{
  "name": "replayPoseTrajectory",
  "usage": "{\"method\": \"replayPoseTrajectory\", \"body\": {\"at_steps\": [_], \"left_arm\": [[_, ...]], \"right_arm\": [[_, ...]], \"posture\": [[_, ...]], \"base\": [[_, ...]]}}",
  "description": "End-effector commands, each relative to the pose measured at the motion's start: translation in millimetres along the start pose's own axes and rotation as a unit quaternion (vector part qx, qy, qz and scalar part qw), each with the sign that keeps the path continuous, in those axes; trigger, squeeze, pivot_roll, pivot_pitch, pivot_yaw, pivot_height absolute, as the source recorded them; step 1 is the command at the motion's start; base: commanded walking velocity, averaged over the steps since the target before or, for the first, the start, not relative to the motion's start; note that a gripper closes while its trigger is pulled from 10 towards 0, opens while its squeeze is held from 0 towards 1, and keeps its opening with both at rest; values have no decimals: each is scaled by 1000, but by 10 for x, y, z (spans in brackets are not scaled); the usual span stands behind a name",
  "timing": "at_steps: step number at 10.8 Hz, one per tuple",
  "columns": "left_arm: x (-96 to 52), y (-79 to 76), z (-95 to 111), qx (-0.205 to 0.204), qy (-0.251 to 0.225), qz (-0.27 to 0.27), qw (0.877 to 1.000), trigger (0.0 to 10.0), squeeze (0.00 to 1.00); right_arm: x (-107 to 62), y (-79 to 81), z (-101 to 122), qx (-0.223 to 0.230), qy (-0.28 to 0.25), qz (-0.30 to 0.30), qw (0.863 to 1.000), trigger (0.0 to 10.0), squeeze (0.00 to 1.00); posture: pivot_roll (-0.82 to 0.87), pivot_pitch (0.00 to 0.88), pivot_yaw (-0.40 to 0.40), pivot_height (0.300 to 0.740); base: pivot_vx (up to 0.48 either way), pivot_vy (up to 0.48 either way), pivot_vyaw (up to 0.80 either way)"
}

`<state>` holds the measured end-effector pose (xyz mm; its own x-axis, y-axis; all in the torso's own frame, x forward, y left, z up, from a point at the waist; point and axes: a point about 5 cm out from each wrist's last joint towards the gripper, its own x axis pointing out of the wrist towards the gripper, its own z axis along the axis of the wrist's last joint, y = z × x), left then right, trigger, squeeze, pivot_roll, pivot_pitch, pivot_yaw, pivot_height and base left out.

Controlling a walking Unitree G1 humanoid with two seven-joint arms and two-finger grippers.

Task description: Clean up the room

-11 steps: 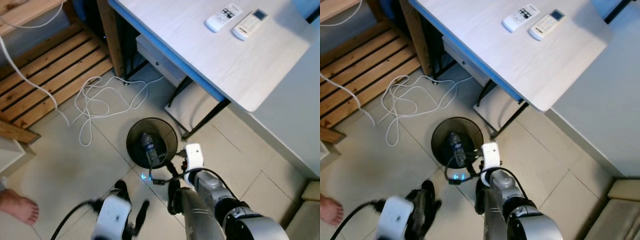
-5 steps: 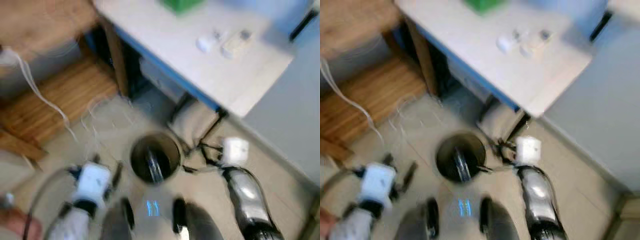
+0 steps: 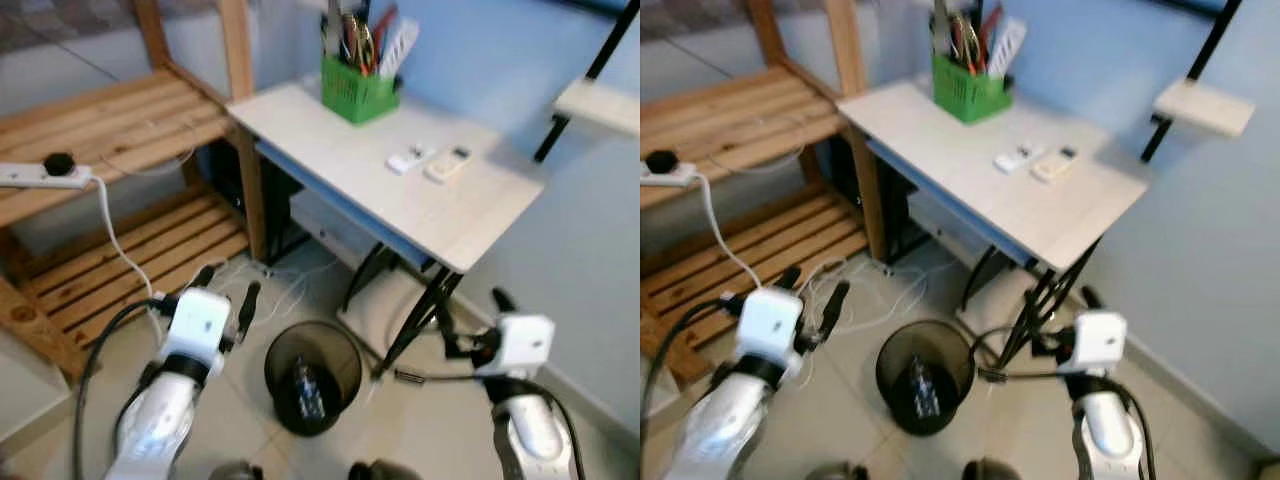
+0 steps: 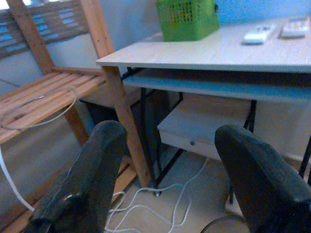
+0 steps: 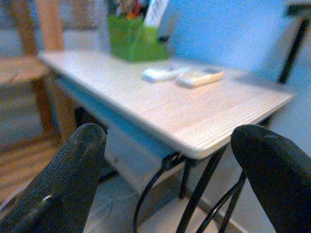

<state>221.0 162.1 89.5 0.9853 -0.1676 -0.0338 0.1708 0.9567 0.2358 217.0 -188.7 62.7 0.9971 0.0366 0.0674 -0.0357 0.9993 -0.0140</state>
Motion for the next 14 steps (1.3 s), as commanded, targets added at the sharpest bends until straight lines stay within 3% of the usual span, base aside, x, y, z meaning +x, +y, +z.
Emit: {"method": "replayPoseTrajectory", "body": {"at_steps": [1, 3, 4, 7, 10, 11, 12, 13, 14], "left_arm": [[52, 32, -55, -15, -2, 19, 1000, 10000, 0], [212, 172, -27, -2, -30, 35, 999, 10000, 0], [272, 205, 51, -4, -49, 29, 998, 10000, 0], [376, 66, 190, -2, -74, 15, 997, 10000, 0], [446, -61, 134, 1, -45, -17, 999, 10000, 0], [448, -63, 32, -23, -9, -17, 1000, 10000, 0], [378, 30, -91, -70, 14, 3, 997, 10000, 0], [304, 51, -150, -37, 17, -8, 999, 10000, 0], [309, 25, -147, -31, 15, -11, 999, 10000, 0]], "right_arm": [[26, -107, 14, 26, -1, -40, 999, 10000, 0], [146, -151, 9, 39, 11, -57, 998, 10000, 0], [212, -116, 16, 32, 13, -39, 999, 10000, 0], [400, 29, 12, 19, 17, -3, 1000, 10000, 0], [462, 97, -34, 15, 30, 9, 999, 10000, 0], [455, 92, -56, 15, 37, 7, 999, 10000, 0], [423, 69, -81, 15, 44, 5, 999, 10000, 0], [377, 20, -115, 11, 53, -1, 999, 10000, 0], [362, 10, -139, 9, 57, -1, 998, 10000, 0]], "posture": [[10, 0, -27, 740], [10, 0, -24, 740], [8, 0, -20, 740], [6, 0, -9, 740], [-2, 0, 3, 740], [-4, 0, 6, 740], [-11, 0, 9, 740], [-10, 0, 9, 740], [-11, 0, 10, 740]], "base": [[0, 0, 0], [0, 0, 0], [326, -349, 0], [324, -351, 0], [120, -105, -383], [0, 0, -688], [0, 0, -669], [0, 0, -675], [0, 0, -663]]}}
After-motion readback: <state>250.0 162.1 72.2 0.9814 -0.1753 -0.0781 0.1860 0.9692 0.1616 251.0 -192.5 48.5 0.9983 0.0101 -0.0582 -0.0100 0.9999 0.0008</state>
